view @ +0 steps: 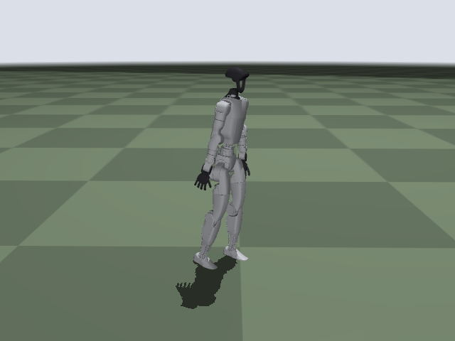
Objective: In place motions
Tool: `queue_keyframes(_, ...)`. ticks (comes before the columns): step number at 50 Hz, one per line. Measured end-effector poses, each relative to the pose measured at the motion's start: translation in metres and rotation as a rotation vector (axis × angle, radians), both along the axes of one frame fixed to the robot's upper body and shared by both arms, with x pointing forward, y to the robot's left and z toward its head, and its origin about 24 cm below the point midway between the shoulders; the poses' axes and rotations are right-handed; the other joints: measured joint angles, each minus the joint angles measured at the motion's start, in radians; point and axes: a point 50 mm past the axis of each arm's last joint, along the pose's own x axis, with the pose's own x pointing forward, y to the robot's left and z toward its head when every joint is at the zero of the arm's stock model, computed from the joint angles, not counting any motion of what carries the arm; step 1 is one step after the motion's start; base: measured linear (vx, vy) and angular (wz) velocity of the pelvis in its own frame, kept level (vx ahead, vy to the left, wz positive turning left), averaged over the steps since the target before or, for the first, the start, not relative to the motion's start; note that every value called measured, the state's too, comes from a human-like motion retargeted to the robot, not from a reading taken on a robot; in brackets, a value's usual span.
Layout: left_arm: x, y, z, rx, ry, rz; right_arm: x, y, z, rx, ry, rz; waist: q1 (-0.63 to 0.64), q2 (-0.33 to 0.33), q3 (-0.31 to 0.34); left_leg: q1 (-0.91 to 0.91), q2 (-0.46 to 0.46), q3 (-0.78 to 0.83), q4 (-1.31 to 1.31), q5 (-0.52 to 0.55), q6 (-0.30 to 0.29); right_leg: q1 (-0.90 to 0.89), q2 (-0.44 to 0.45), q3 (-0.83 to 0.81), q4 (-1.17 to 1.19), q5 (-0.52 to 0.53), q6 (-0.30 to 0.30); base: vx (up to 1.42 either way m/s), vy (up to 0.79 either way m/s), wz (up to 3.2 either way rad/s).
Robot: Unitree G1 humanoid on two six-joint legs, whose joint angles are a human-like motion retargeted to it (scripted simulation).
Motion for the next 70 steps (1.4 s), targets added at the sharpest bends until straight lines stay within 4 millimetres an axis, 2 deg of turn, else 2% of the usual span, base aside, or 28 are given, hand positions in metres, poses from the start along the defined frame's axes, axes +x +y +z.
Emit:
queue_keyframes(4, -0.011, -0.003, -0.001, -0.014, 0.036, 0.077, -0.002, -0.021, 0.004, -0.089, 0.001, 0.047, -0.003, -0.007, -0.016, -0.052, 0.016, 0.116, -0.013, -0.051, 0.052, 0.059, -0.016, -0.239, -0.046, -0.024, 0.010, 0.35, -0.13, 3.05)
queue_keyframes(10, -0.025, 0.006, 0.000, 0.000, 0.101, 0.092, -0.024, -0.038, 0.012, -0.177, 0.051, -0.084, -0.062, -0.025, -0.057, -0.092, 0.101, 0.599, -0.016, -0.179, 0.107, 0.135, -0.025, -0.611, -0.098, -0.059, 0.064, 0.42, -0.17, 3.75)
queue_keyframes(13, -0.030, 0.010, 0.000, 0.021, 0.117, 0.113, -0.037, -0.038, 0.015, -0.193, 0.074, -0.146, -0.057, -0.053, -0.073, -0.058, 0.136, 0.898, -0.003, -0.249, 0.101, 0.162, -0.026, -0.755, -0.117, -0.068, 0.091, 0.54, -0.27, 3.36)
queue_keyframes(16, -0.038, 0.010, 0.000, 0.026, 0.134, 0.155, -0.041, -0.035, 0.015, -0.203, 0.081, -0.157, -0.042, -0.084, -0.091, 0.003, 0.160, 1.181, 0.011, -0.294, 0.061, 0.177, -0.028, -0.868, -0.127, -0.072, 0.117, 0.37, -0.27, 2.76)
queue_keyframes(18, -0.048, 0.010, 0.000, 0.028, 0.154, 0.194, -0.036, -0.033, 0.013, -0.201, 0.069, -0.138, -0.033, -0.098, -0.103, 0.041, 0.166, 1.317, 0.009, -0.285, 0.024, 0.189, -0.022, -0.927, -0.132, -0.074, 0.133, 0.54, -0.35, 2.18)
queue_keyframes(20, -0.060, 0.008, 0.001, 0.026, 0.183, 0.246, -0.024, -0.030, 0.010, -0.188, 0.039, -0.104, -0.038, -0.102, -0.117, 0.063, 0.165, 1.389, -0.010, -0.232, -0.002, 0.197, -0.011, -0.979, -0.136, -0.072, 0.151, 0.47, -0.34, 1.92)
queue_keyframes(21, -0.068, 0.006, 0.001, 0.021, 0.205, 0.274, -0.016, -0.028, 0.007, -0.177, 0.014, -0.086, -0.037, -0.101, -0.122, 0.066, 0.158, 1.401, -0.028, -0.186, 0.005, 0.202, -0.006, -0.996, -0.133, -0.071, 0.158, 0.40, -0.32, 1.59)
queue_keyframes(23, -0.082, -0.001, 0.002, 0.012, 0.250, 0.331, 0.003, -0.023, 0.003, -0.153, -0.048, -0.057, -0.033, -0.097, -0.125, 0.067, 0.138, 1.386, -0.067, -0.077, 0.032, 0.215, 0.003, -1.032, -0.128, -0.067, 0.171, 0.38, -0.35, 1.16)
queue_keyframes(25, -0.095, -0.010, 0.003, -0.001, 0.292, 0.393, 0.026, -0.016, 0.000, -0.117, -0.130, -0.039, -0.004, -0.102, -0.113, 0.056, 0.117, 1.306, -0.103, -0.020, 0.070, 0.229, 0.002, -1.037, -0.119, -0.062, 0.174, 0.23, -0.30, 0.42)
queue_keyframes(30, -0.119, -0.034, 0.005, -0.076, 0.350, 0.537, 0.088, 0.021, -0.004, 0.035, -0.325, -0.018, 0.053, -0.137, -0.103, 0.055, 0.101, 1.281, -0.108, -0.033, 0.060, 0.239, -0.002, -1.027, -0.127, -0.052, 0.174, 0.18, -0.39, -0.01)
queue_keyframes(35, -0.129, -0.035, 0.007, -0.091, 0.344, 0.541, 0.140, 0.054, 0.005, 0.226, -0.495, 0.053, 0.107, -0.181, -0.115, 0.038, 0.086, 1.284, -0.108, -0.060, 0.043, 0.220, -0.010, -1.023, -0.138, -0.033, 0.174, 0.09, -0.41, -0.02)
queue_keyframes(38, -0.126, -0.030, 0.006, -0.074, 0.329, 0.517, 0.158, 0.057, 0.011, 0.242, -0.571, 0.182, 0.131, -0.196, -0.122, 0.027, 0.086, 1.288, -0.109, -0.073, 0.030, 0.211, -0.007, -1.024, -0.136, -0.014, 0.174, 0.11, -0.46, 0.16)
queue_keyframes(40, -0.120, -0.023, 0.005, -0.065, 0.308, 0.505, 0.162, 0.052, 0.013, 0.208, -0.585, 0.268, 0.119, -0.201, -0.131, 0.019, 0.081, 1.267, -0.104, -0.086, 0.025, 0.218, 0.000, -1.033, -0.133, 0.005, 0.174, 0.19, -0.51, 0.88)
queue_keyframes(43, -0.106, -0.011, 0.003, -0.041, 0.262, 0.487, 0.151, 0.041, 0.009, 0.146, -0.539, 0.344, 0.088, -0.193, -0.156, 0.002, 0.087, 1.227, -0.094, -0.096, 0.021, 0.227, 0.010, -1.011, -0.101, 0.067, 0.174, 0.24, -0.50, 1.37)
queue_keyframes(47, -0.076, 0.001, 0.000, -0.012, 0.172, 0.450, 0.107, 0.027, -0.001, 0.097, -0.375, 0.316, 0.012, -0.142, -0.161, 0.027, 0.106, 1.085, -0.086, -0.109, 0.017, 0.297, 0.028, -0.990, 0.000, 0.207, 0.161, 0.36, -0.49, 2.09)
queue_keyframes(50, -0.043, 0.006, -0.001, -0.010, 0.074, 0.414, 0.069, 0.020, -0.006, 0.087, -0.228, 0.231, -0.030, -0.061, -0.147, 0.026, 0.177, 0.940, -0.086, -0.097, 0.016, 0.281, 0.023, -0.879, 0.177, 0.293, 0.058, 0.28, -0.50, 1.95)
queue_keyframes(52, -0.021, 0.008, 0.000, -0.014, 0.010, 0.381, 0.046, 0.018, -0.006, 0.083, -0.137, 0.171, -0.064, -0.022, -0.136, 0.022, 0.206, 0.846, -0.085, -0.086, 0.015, 0.208, -0.016, -0.736, 0.347, 0.262, 0.068, 0.19, -0.45, 1.99)
queue_keyframes(53, -0.010, 0.009, 0.000, -0.016, -0.020, 0.362, 0.036, 0.018, -0.006, 0.081, -0.098, 0.142, -0.082, -0.014, -0.131, 0.019, 0.205, 0.803, -0.088, -0.078, 0.017, 0.151, -0.026, -0.628, 0.421, 0.222, 0.099, 0.12, -0.44, 2.10)
queue_keyframes(55, 0.009, 0.010, 0.002, -0.016, -0.073, 0.319, 0.020, 0.019, -0.005, 0.081, -0.038, 0.089, -0.126, 0.002, -0.116, 0.011, 0.202, 0.709, -0.089, -0.061, 0.022, 0.063, -0.013, -0.485, 0.514, 0.172, 0.141, 0.04, -0.37, 1.93)
queue_keyframes(56, 0.018, 0.010, 0.003, -0.013, -0.094, 0.299, 0.016, 0.020, -0.005, 0.084, -0.024, 0.070, -0.114, 0.001, -0.113, 0.008, 0.206, 0.700, -0.086, -0.060, 0.021, 0.031, 0.000, -0.422, 0.529, 0.168, 0.131, -0.01, -0.33, 1.06)
queue_keyframes(59, 0.038, 0.011, 0.007, -0.006, -0.136, 0.228, 0.009, 0.023, -0.004, 0.098, -0.008, 0.037, -0.092, 0.008, -0.097, -0.003, 0.221, 0.654, -0.068, -0.056, 0.021, -0.045, 0.010, -0.328, 0.564, 0.144, 0.076, -0.03, -0.31, 0.68)
queue_keyframes(62, 0.047, 0.010, 0.009, -0.008, -0.136, 0.151, 0.012, 0.024, -0.005, 0.107, -0.027, 0.051, -0.104, 0.021, -0.073, -0.009, 0.228, 0.585, -0.056, -0.049, 0.023, -0.125, 0.006, -0.275, 0.574, 0.099, 0.029, -0.06, -0.21, 1.07)
queue_keyframes(65, 0.043, 0.007, 0.008, -0.013, -0.105, 0.087, 0.022, 0.025, -0.006, 0.103, -0.063, 0.092, -0.127, 0.027, -0.058, -0.009, 0.219, 0.527, -0.055, -0.039, 0.022, -0.201, 0.026, -0.203, 0.489, 0.027, 0.001, -0.09, -0.12, 1.12)
queue_keyframes(70, 0.021, 0.000, 0.003, -0.013, -0.026, 0.032, 0.043, 0.030, -0.008, 0.110, -0.151, 0.106, -0.195, -0.010, -0.021, 0.051, 0.132, 0.460, -0.079, -0.024, 0.030, -0.196, 0.036, -0.122, 0.102, -0.067, -0.006, -0.08, -0.03, 1.47)
